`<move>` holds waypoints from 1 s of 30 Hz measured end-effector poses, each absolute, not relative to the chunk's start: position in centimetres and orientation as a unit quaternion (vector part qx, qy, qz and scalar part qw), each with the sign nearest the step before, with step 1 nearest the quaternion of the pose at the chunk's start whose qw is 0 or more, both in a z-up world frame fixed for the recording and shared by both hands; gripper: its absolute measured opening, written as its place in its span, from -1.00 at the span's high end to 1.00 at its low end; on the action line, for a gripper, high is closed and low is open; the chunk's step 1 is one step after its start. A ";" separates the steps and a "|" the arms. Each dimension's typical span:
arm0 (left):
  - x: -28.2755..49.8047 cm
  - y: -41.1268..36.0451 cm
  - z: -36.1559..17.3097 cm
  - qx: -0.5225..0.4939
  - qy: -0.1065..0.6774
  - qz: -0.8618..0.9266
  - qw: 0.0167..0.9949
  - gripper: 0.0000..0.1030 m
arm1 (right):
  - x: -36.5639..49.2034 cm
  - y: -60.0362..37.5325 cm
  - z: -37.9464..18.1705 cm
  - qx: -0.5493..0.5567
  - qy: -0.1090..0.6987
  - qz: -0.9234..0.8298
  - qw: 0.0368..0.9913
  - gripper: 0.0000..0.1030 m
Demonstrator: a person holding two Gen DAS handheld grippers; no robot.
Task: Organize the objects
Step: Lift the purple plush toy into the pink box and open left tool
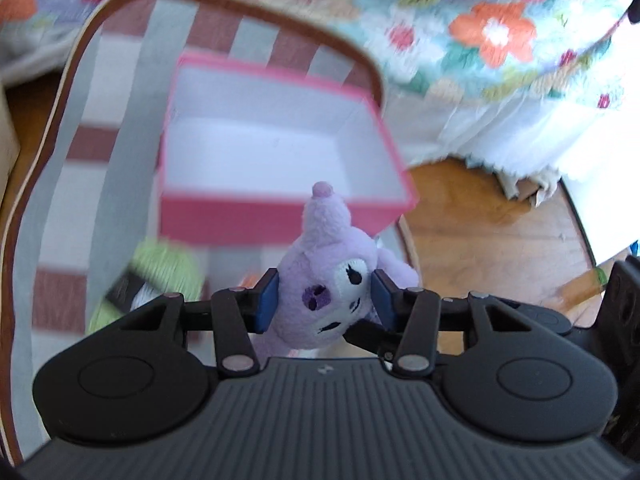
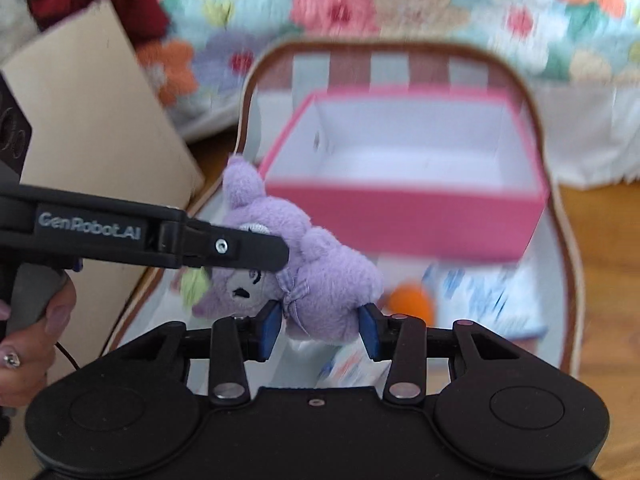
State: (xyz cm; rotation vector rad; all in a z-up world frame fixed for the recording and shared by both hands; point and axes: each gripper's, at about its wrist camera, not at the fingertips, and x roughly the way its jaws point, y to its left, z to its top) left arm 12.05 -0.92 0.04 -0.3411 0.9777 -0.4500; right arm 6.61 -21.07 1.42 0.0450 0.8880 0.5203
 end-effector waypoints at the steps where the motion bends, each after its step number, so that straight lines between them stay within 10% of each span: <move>1: 13.0 -1.6 0.7 -0.160 0.458 -0.216 0.847 0.07 | 7.4 -21.6 2.3 0.022 0.416 0.247 0.875 0.07; 30: 35.9 -7.9 -11.3 -0.217 0.510 -0.127 0.823 -0.09 | 31.1 -19.7 -4.0 -0.174 0.433 0.135 0.874 0.16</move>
